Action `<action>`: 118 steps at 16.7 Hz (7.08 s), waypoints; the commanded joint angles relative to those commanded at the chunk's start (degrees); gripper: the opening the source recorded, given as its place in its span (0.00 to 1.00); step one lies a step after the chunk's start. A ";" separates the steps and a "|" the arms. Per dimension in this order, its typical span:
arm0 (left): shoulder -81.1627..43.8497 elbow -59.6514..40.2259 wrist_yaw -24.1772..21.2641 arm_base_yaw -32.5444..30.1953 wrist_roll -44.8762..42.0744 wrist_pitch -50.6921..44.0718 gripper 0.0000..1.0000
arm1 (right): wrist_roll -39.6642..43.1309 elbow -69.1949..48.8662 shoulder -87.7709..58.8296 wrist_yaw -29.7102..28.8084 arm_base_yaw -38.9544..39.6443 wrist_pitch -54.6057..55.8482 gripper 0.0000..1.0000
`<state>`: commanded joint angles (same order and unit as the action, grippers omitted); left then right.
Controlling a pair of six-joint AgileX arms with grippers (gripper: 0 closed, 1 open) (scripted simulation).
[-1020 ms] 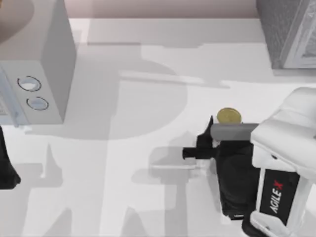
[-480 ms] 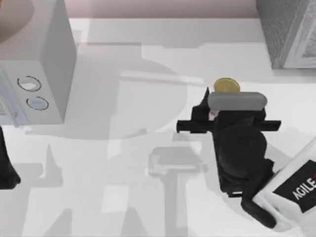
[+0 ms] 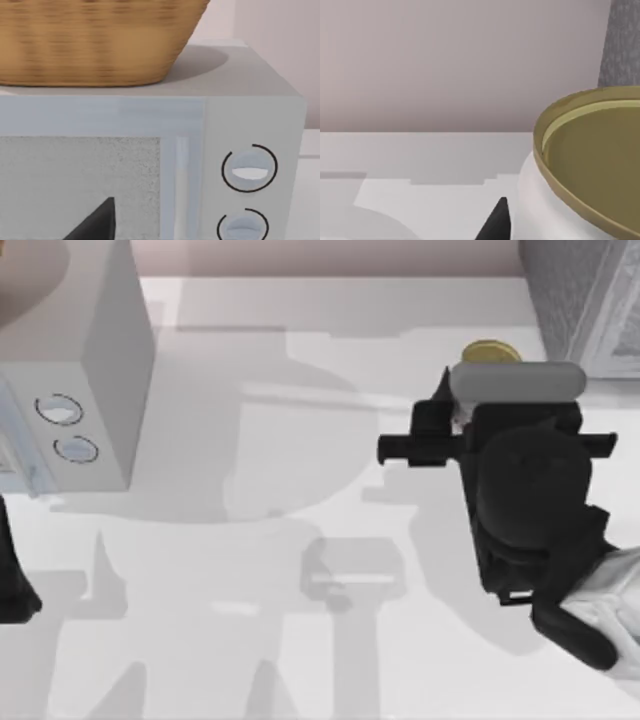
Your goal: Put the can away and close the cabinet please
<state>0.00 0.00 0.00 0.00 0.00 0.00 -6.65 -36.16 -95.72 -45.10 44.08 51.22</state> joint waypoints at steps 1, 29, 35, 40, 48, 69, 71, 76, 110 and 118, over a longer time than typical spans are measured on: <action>0.00 0.00 0.00 0.00 0.00 0.00 1.00 | -0.01 -0.02 0.92 -0.01 -0.01 -1.02 0.00; 0.00 0.00 0.00 0.00 0.00 0.00 1.00 | 6.22 34.32 92.18 42.64 -41.71 -48.63 0.00; 0.00 0.00 0.00 0.00 0.00 0.00 1.00 | 6.65 36.16 95.72 45.10 -44.07 -51.22 0.00; 0.00 0.00 0.00 0.00 0.00 0.00 1.00 | 6.32 32.33 91.84 44.56 -43.28 -52.27 0.00; 0.00 0.00 0.00 0.00 0.00 0.00 1.00 | 5.79 -2.14 64.04 40.33 -39.66 -61.46 0.00; 0.00 0.00 0.00 0.00 0.00 0.00 1.00 | 5.49 -64.44 19.19 34.07 -33.69 -75.31 0.00; 0.00 0.00 0.00 0.00 0.00 0.00 1.00 | 5.48 -67.64 16.79 34.49 -33.76 -75.87 0.00; 0.00 0.00 0.00 0.00 0.00 0.00 1.00 | 5.61 -85.47 4.48 35.86 -34.85 -79.65 0.00; 0.00 0.00 0.00 0.00 0.00 0.00 1.00 | 5.61 -122.42 -23.99 38.07 -38.51 -90.15 1.00; 0.00 0.00 0.00 0.00 0.00 0.00 1.00 | 5.94 -118.94 -20.67 38.87 -38.37 -88.23 1.00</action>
<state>0.00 0.00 0.00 0.00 0.00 0.00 -0.72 -155.10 -116.39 -6.23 5.71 -37.01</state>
